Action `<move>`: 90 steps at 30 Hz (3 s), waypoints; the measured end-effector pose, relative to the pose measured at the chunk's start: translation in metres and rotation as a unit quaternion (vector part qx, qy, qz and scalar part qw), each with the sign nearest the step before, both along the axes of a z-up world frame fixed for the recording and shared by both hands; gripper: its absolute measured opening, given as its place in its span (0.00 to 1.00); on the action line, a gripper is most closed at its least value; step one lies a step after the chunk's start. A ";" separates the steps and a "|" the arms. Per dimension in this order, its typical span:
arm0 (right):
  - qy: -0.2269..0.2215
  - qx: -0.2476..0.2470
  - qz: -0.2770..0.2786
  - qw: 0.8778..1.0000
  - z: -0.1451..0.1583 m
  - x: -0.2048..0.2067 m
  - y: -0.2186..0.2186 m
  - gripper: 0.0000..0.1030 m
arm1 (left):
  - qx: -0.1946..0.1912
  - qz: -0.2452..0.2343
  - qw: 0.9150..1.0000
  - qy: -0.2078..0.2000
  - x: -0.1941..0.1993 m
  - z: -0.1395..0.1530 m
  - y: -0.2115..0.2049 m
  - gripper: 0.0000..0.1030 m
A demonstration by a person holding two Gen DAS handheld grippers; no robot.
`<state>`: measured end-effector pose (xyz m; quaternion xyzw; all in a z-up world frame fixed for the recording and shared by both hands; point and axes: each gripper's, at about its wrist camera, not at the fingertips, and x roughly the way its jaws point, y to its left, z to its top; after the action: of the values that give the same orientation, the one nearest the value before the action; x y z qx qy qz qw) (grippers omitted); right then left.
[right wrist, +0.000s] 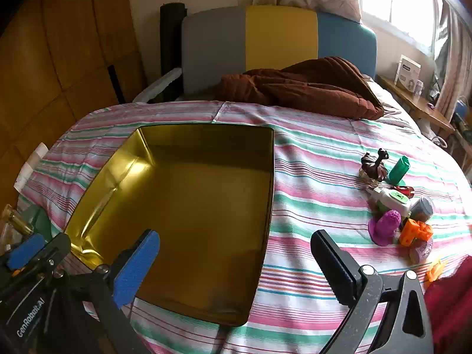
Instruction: Organize rigid objects
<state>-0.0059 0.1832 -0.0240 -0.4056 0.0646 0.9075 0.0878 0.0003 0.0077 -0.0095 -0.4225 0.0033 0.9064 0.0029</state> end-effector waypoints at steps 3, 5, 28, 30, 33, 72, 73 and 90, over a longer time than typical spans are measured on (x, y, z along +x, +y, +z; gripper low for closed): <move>0.000 -0.001 0.000 1.000 -0.001 0.001 0.001 1.00 | -0.001 0.000 1.000 0.000 0.000 0.000 0.000 0.46; 0.000 0.000 -0.001 1.000 0.000 0.001 0.001 1.00 | -0.001 -0.002 1.000 0.000 -0.001 0.000 0.000 0.46; 0.004 0.007 0.005 1.000 0.006 0.005 -0.003 1.00 | -0.007 0.001 1.000 0.004 0.003 0.001 0.000 0.46; 0.006 0.007 0.005 1.000 0.008 0.006 -0.003 1.00 | -0.008 0.002 1.000 0.004 0.003 0.001 0.001 0.46; 0.006 0.009 0.006 1.000 0.009 0.006 -0.004 1.00 | -0.008 0.000 1.000 0.003 0.003 0.001 0.002 0.46; -0.049 -0.024 -0.164 0.985 -0.023 0.082 0.246 1.00 | 0.179 -0.280 0.942 -0.040 0.051 -0.019 0.092 0.53; -0.054 -0.021 -0.166 0.984 -0.023 0.081 0.258 1.00 | 0.179 -0.288 0.940 -0.040 0.053 -0.018 0.098 0.59; -0.001 -0.083 -0.166 0.983 -0.037 0.065 0.351 1.00 | 0.174 -0.382 0.899 -0.129 0.042 -0.029 0.207 0.65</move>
<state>0.0590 0.5345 -0.0614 -0.3959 0.2059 0.8714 0.2037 0.0421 0.2144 -0.0387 -0.4945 0.0061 0.7595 0.4225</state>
